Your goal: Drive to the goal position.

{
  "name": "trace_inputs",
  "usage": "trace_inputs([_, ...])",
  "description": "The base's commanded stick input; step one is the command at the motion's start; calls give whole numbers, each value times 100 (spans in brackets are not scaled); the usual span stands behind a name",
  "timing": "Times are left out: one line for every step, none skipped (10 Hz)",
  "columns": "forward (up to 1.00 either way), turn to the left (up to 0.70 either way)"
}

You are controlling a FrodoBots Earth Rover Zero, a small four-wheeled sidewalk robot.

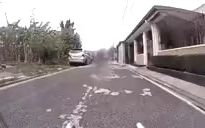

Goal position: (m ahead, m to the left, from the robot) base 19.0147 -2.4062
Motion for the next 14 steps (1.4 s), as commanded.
trace_inputs([9, 0])
trace_inputs([9, 0])
trace_inputs([7, 0])
trace_inputs([8, 0])
trace_inputs([8, 0])
trace_inputs([8, 0])
trace_inputs([8, 0])
trace_inputs([7, 0])
trace_inputs([8, 0])
trace_inputs([9, 0])
trace_inputs([8, 0])
trace_inputs([8, 0])
trace_inputs([7, 0])
trace_inputs([7, 0])
